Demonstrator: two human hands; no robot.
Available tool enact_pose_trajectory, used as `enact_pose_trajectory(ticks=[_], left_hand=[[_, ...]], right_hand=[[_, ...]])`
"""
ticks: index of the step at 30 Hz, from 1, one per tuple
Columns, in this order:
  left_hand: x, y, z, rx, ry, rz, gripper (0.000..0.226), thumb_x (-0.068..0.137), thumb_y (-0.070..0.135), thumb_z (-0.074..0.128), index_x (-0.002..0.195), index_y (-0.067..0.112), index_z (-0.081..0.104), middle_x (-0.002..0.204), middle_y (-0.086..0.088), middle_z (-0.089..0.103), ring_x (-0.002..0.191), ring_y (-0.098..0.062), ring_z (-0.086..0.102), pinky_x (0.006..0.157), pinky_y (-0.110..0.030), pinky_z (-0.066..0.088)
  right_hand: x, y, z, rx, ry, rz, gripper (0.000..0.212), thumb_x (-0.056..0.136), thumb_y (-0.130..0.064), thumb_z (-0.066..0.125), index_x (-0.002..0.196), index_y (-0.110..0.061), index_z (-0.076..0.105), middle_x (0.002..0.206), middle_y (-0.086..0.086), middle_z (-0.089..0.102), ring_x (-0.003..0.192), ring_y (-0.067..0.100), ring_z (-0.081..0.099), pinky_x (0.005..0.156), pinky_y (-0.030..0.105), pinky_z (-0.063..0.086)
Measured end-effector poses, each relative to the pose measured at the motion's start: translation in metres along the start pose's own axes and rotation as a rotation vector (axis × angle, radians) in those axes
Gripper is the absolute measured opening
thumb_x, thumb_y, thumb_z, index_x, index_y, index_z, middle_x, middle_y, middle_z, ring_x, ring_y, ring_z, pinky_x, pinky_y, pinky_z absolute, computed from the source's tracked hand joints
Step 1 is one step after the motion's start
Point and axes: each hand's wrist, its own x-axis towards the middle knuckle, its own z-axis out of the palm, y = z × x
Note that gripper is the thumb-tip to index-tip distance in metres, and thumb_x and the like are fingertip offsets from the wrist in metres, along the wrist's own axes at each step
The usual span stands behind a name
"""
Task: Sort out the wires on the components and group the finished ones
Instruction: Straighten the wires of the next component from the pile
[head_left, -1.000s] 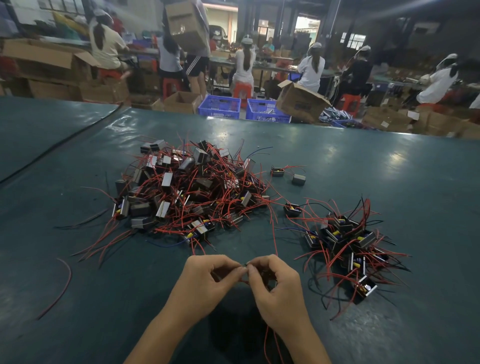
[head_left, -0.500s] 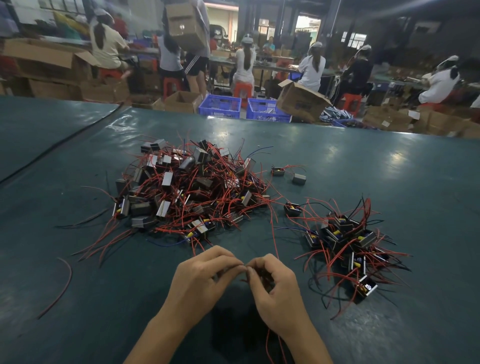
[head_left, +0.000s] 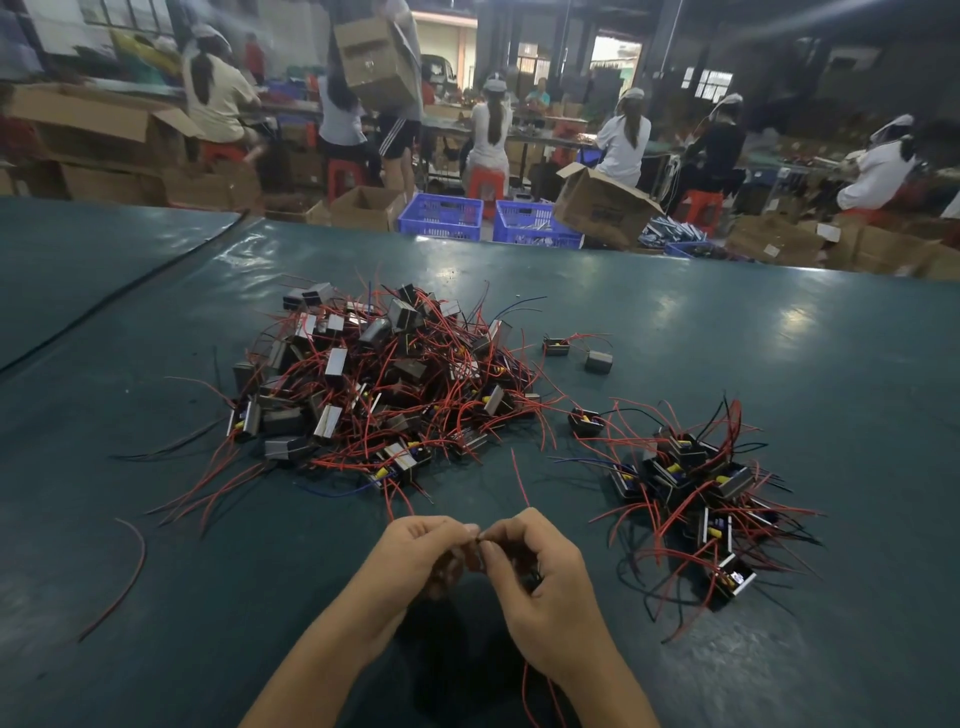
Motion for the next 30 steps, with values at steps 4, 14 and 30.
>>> enact_pose_trajectory(ticks=[4,14,30], left_hand=[[0.0001,-0.0014,-0.0005,-0.023,0.004,0.116,0.020,0.077,0.035,0.074,0.067,0.017,0.070,0.060,-0.003,0.059,0.051,-0.011,0.049,0.048,-0.019,0.039],[-0.0014,-0.0062,-0.0064,0.414,0.083,0.725,0.010,0.080,0.028,0.074,0.088,0.025,0.078,0.078,0.011,0.069,0.066,-0.013,0.064,0.058,-0.024,0.051],[0.0027,0.0004,-0.0025,0.297,0.088,0.141,0.033,0.091,0.008,0.063,0.059,0.013,0.064,0.053,-0.003,0.044,0.049,-0.014,0.035,0.051,-0.028,0.026]], right_hand=[[0.0011,-0.0015,-0.0022,0.033,0.032,0.024,0.014,0.093,-0.022,0.060,0.083,-0.032,0.060,0.080,-0.012,0.059,0.076,0.015,0.060,0.069,0.029,0.050],[0.0017,-0.0052,-0.0068,0.242,0.024,0.167,0.012,0.095,-0.008,0.060,0.086,-0.013,0.066,0.075,-0.008,0.066,0.070,0.005,0.063,0.065,0.017,0.049],[-0.0009,0.0021,0.0005,-0.240,0.045,-0.058,0.006,0.090,-0.026,0.061,0.087,-0.030,0.061,0.080,-0.021,0.053,0.077,0.002,0.051,0.074,0.028,0.043]])
